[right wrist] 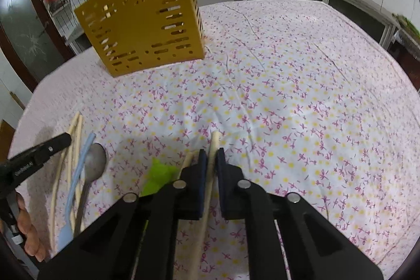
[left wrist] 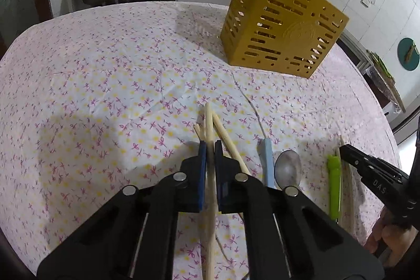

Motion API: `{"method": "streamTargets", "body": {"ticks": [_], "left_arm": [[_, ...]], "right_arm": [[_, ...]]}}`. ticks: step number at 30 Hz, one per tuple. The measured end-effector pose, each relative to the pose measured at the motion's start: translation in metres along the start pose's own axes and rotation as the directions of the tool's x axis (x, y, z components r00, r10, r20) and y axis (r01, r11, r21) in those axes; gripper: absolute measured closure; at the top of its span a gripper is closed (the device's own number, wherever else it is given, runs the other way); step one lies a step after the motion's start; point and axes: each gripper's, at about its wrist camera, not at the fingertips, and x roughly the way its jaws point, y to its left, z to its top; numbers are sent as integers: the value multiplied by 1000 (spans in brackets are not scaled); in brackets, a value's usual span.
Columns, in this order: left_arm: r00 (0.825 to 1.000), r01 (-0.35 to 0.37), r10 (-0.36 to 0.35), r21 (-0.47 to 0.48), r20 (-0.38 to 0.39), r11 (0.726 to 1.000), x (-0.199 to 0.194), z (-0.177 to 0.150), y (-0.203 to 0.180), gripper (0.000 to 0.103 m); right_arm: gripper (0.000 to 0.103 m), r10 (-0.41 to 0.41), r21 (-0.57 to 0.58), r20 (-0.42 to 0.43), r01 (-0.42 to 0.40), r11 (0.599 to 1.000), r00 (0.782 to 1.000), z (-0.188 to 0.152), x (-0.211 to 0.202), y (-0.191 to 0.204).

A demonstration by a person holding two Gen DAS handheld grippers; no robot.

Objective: Organize utensils
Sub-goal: 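Close the left tool on another wooden chopstick and lift it, then carry the chopstick over the yellow holder and lower it inside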

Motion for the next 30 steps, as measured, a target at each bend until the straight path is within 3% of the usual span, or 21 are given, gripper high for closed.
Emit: {"method": "streamTargets", "body": {"ticks": [8,14,19,30], "left_arm": [[993,98,-96,-33,67,995,-26,3,9,98],[982,168,-162,-53,101,984,-46,7,9,98],[973,161,-156,-19,168,987,-66,9,-1,98],[948,142,-151,53,280,989,-100,21,-17,98]], "right_arm": [[97,85,38,72,-88,995,994,4,-24,-14],[97,171,47,166,-181,982,971,11,-48,-21],[97,223,-1,261,-231,973,939,17,-66,-13],[97,225,-54,347,-221,974,910,36,-92,-8]]}}
